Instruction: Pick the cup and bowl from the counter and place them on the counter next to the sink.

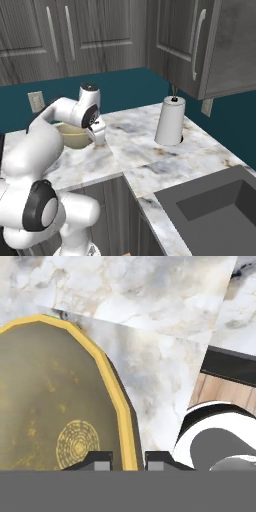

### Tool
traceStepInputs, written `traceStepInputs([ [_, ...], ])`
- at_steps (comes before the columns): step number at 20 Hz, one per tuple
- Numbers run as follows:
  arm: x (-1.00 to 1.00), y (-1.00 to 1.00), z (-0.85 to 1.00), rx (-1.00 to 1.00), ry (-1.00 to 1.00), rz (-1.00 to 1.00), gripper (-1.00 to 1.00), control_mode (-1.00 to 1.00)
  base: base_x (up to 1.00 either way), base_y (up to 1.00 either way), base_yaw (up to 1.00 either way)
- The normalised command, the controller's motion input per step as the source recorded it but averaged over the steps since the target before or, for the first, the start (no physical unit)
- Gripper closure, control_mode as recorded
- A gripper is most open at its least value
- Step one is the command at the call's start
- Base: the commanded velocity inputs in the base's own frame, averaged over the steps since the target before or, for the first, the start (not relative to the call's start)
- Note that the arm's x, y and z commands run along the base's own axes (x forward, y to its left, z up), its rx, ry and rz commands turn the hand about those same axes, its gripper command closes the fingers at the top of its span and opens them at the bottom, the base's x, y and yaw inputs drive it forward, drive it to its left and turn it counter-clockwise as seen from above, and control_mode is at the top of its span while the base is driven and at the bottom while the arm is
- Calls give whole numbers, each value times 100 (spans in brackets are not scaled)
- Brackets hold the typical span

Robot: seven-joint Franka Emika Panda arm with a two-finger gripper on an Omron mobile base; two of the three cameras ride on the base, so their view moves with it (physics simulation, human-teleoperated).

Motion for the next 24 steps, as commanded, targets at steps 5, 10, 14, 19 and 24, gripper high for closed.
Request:
traceStepInputs([
  [5,-30,-6,0,-8,-26,0,100,-100,0,0,0],
  [10,-18,-8,0,-11,-8,0,100,-100,0,0,0],
  [14,-12,-25,0,-10,0,0,100,-100,0,0,0],
  [19,-4,-20,26,-3,0,-6,100,-100,0,0,0],
  [24,-8,-22,43,0,0,-10,100,-100,0,0,0],
])
